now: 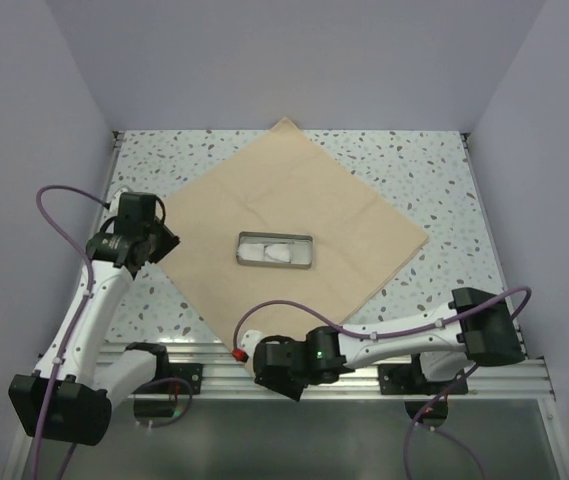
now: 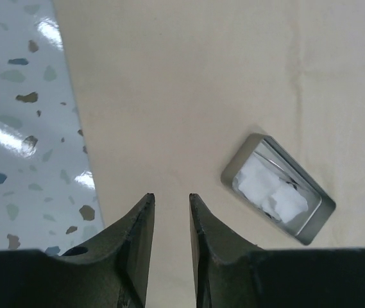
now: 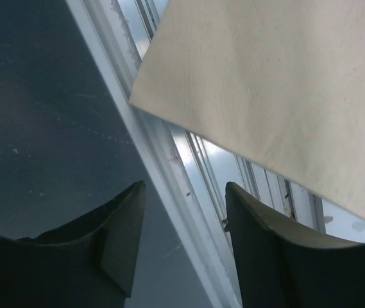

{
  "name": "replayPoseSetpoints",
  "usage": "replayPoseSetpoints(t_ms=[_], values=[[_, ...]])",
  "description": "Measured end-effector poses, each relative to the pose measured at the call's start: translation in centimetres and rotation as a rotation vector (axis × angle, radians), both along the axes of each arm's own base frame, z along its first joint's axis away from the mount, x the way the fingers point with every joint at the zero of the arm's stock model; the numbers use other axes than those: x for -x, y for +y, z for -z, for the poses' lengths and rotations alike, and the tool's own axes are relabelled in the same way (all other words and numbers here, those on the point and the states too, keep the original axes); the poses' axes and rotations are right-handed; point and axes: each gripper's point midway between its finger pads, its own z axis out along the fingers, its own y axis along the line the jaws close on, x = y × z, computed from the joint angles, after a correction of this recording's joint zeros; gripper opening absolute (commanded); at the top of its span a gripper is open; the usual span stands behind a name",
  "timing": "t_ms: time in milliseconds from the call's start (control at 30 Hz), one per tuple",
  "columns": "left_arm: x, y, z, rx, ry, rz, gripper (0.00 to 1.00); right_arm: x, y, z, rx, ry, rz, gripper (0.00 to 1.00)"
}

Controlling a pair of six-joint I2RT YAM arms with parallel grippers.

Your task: Prepare the surgical pack

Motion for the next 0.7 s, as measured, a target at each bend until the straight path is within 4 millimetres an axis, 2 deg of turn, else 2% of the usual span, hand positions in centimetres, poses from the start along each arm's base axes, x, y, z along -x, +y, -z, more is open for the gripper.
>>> replayPoseSetpoints(t_ms=[100, 400, 700], values=[[0.9, 1.3, 0.5, -0.024, 0.066, -0.100, 0.33, 0.0, 0.9, 1.0, 0.003, -0.030, -0.023, 0.56], [2.8, 2.5, 1.8, -0.047, 0.174, -0.215, 0.32, 0.6, 3.7, 1.3, -0.050, -0.061, -0.087, 0.57], [2.7, 3.2, 0.3, -0.051, 0.151, -0.279, 0.31, 1.0, 5.3, 2.7, -0.050, -0.063, -0.115, 0.52]])
